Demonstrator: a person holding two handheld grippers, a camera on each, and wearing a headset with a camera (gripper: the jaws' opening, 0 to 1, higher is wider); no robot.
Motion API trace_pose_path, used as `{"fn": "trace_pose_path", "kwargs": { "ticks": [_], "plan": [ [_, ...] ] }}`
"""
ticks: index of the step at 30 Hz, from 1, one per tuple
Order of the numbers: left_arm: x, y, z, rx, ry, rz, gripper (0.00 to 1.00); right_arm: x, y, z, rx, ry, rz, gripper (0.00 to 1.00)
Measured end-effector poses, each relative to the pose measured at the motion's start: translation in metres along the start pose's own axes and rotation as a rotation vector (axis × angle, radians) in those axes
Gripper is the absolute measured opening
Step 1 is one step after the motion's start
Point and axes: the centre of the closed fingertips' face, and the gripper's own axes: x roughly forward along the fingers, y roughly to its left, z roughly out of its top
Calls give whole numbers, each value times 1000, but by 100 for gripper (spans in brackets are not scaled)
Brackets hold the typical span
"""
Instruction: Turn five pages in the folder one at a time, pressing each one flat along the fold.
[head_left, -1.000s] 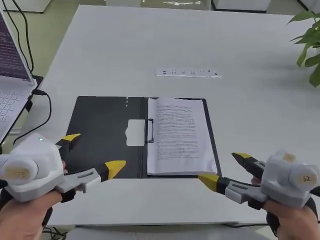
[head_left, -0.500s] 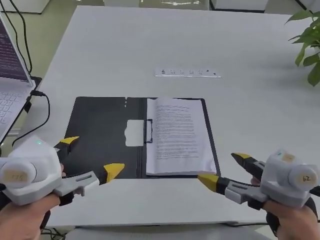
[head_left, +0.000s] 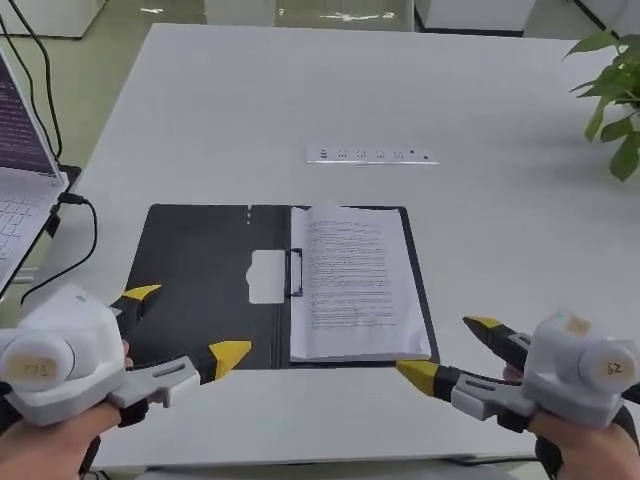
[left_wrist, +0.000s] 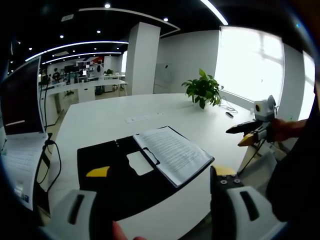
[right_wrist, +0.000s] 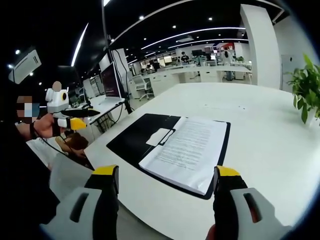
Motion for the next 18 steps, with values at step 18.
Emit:
{"fn": "trace_pose_path", "kwargs": {
  "ticks": [18],
  "plan": [
    [13, -6, 5, 19, 2, -27, 80, -9, -10, -6, 16, -1, -27, 77]
  ]
}}
